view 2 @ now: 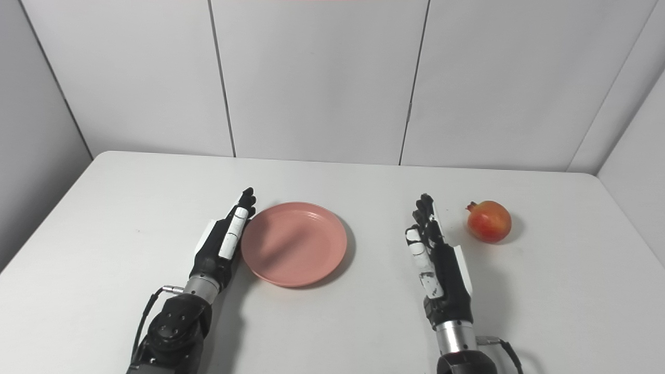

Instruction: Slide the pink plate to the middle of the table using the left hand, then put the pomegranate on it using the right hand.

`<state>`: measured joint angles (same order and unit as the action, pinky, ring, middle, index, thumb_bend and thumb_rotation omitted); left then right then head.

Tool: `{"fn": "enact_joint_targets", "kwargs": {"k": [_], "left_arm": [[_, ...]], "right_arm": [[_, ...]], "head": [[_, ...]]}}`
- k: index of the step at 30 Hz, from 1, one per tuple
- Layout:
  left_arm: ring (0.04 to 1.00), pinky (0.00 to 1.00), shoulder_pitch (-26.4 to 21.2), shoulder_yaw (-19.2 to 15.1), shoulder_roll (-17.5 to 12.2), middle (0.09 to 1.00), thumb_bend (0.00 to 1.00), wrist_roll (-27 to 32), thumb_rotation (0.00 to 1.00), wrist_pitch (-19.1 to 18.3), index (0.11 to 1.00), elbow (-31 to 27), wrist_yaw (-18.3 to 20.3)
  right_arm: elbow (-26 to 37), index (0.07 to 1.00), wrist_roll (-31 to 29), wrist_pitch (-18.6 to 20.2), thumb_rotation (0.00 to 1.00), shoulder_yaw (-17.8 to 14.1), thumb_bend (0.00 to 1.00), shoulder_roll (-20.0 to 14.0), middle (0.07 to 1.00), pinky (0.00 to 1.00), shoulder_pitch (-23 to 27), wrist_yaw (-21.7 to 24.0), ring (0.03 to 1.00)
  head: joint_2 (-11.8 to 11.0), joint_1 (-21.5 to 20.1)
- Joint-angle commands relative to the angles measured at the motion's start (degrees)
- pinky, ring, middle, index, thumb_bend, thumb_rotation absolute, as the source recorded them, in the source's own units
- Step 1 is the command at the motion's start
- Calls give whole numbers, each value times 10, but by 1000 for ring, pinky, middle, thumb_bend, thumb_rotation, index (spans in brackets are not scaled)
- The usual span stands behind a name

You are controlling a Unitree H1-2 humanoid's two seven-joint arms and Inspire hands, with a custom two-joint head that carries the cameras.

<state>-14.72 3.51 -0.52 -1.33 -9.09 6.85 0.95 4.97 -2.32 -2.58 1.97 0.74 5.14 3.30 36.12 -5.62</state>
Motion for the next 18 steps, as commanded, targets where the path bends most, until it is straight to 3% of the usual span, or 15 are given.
{"fn": "enact_joint_targets", "kwargs": {"k": [1,12,18], "left_arm": [[987,980,-4,5,13,999,716,6,1000,25,1000,-14,6],[952,938,8,-2,44,971,737,24,1000,43,967,-12,-1],[957,944,14,18,43,982,743,-12,1000,11,961,-28,-6]], "right_arm": [[25,1000,4,4,841,1,606,6,1000,1000,21,-6,1000],[28,1000,1,8,814,1,596,13,1000,1000,22,-14,1000],[32,1000,0,13,826,3,594,10,1000,1000,22,-11,1000]], "head": [[1,-4],[6,-7],[9,-6]]}}
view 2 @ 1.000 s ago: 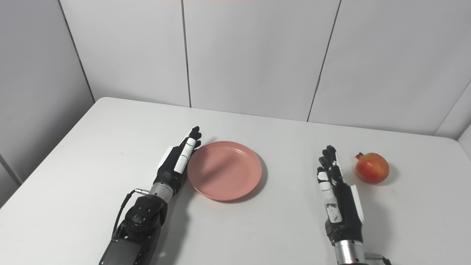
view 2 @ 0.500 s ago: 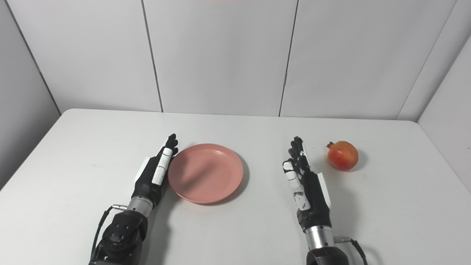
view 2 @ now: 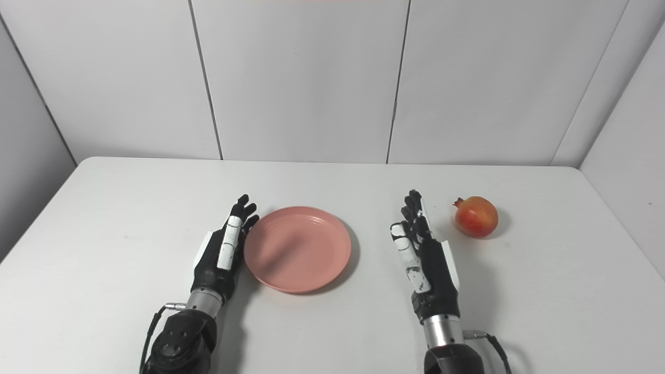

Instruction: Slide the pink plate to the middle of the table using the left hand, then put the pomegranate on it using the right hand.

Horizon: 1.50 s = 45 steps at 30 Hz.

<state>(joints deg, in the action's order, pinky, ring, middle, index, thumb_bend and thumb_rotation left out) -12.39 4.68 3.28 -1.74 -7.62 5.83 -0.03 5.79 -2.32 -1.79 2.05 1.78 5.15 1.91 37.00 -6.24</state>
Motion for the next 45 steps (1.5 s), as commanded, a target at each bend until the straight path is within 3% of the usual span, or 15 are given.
{"fn": "enact_joint_targets", "kwargs": {"k": [1,21,31,45], "left_arm": [[966,954,-9,7,5,990,741,-5,1000,-6,961,-20,5],[957,943,4,21,7,969,735,17,1000,2,969,-42,38],[992,982,10,28,5,997,726,47,1000,9,1000,-45,75],[990,968,18,29,11,998,719,50,1000,33,999,-46,74]], "right_arm": [[24,1000,0,6,827,2,598,0,1000,1000,22,3,1000],[23,1000,2,2,821,3,570,3,1000,1000,22,-1,1000],[23,990,0,4,794,2,573,8,994,1000,22,-5,994],[24,987,0,6,790,2,566,8,993,996,22,-6,991]], "head": [[0,0],[2,-8],[4,-12],[8,-13]]}}
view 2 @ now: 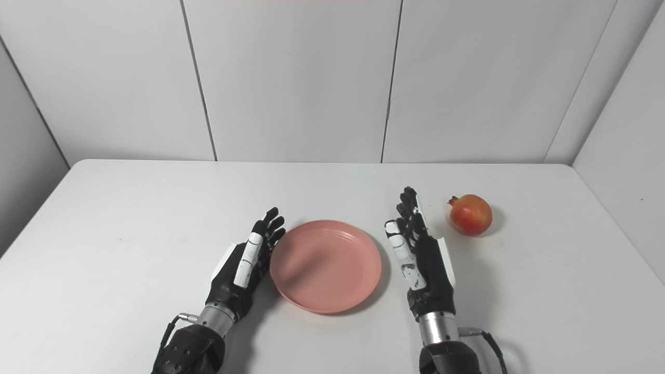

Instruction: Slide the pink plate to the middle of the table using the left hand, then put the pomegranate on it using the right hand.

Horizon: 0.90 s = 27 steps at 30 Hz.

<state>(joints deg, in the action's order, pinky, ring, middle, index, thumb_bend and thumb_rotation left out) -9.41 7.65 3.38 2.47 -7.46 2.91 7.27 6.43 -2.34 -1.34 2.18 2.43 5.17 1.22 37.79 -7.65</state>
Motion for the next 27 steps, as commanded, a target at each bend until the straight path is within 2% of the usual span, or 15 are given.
{"fn": "enact_joint_targets", "kwargs": {"k": [1,5,11,16,22,27], "left_arm": [[996,982,-12,-2,11,1000,715,7,1000,37,1000,-13,-1],[1000,990,-13,-4,15,1000,689,-11,1000,58,1000,-3,-19],[1000,980,-18,-16,29,1000,669,-40,1000,62,1000,6,-66],[1000,997,-27,-18,29,1000,640,-58,1000,77,1000,21,-85],[1000,1000,-36,-23,27,1000,659,-54,1000,94,1000,43,-82],[1000,984,-38,-24,30,1000,688,-60,1000,87,1000,54,-89]], "right_arm": [[18,986,0,2,794,1,561,3,993,997,21,0,992],[17,979,0,0,790,0,555,4,987,989,21,-1,986],[19,980,-2,3,786,1,553,4,987,992,22,-1,988],[21,977,2,6,786,1,563,4,985,986,20,-3,986],[20,982,1,4,795,2,555,1,992,988,21,1,989],[12,1000,14,-6,844,2,609,-18,1000,1000,34,7,1000]], "head": [[0,1],[0,1],[2,1],[1,-1],[0,-5],[0,-18]]}}
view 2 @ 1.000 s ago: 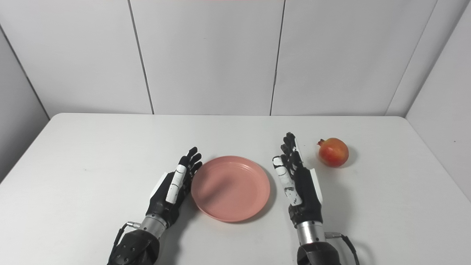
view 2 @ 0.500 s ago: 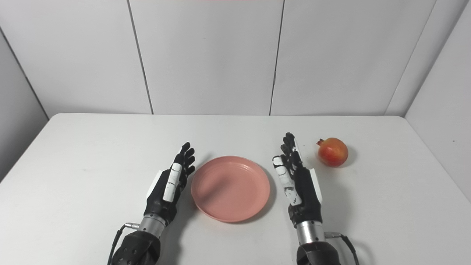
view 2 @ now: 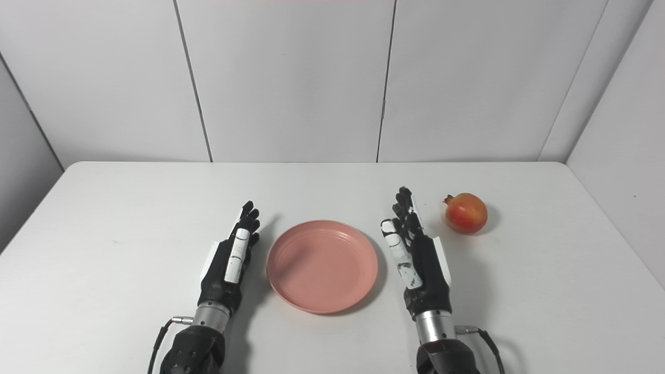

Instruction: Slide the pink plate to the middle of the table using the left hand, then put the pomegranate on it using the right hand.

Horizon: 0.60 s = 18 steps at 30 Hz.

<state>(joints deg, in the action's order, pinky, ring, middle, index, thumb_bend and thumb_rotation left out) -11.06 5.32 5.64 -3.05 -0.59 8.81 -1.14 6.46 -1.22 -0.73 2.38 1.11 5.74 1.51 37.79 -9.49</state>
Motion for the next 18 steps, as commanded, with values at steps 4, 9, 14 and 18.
{"fn": "enact_joint_targets", "kwargs": {"k": [4,9,14,18], "left_arm": [[1000,977,-22,1,7,1000,687,4,1000,27,1000,1,0],[1000,995,-22,8,0,1000,689,7,1000,24,1000,2,13],[1000,999,-24,11,-6,1000,676,12,1000,26,1000,7,30],[1000,992,-25,11,-8,1000,678,20,1000,30,1000,14,39]], "right_arm": [[11,1000,28,-12,853,-5,652,-21,1000,1000,41,-3,1000],[6,1000,89,-19,859,-11,677,-55,1000,1000,63,-18,1000],[3,983,120,-29,759,-30,693,-81,980,965,78,-37,974],[5,954,154,-28,717,-42,683,-105,947,909,87,-52,934]], "head": [[0,-2],[-1,-12],[-4,-17],[-8,-20]]}}
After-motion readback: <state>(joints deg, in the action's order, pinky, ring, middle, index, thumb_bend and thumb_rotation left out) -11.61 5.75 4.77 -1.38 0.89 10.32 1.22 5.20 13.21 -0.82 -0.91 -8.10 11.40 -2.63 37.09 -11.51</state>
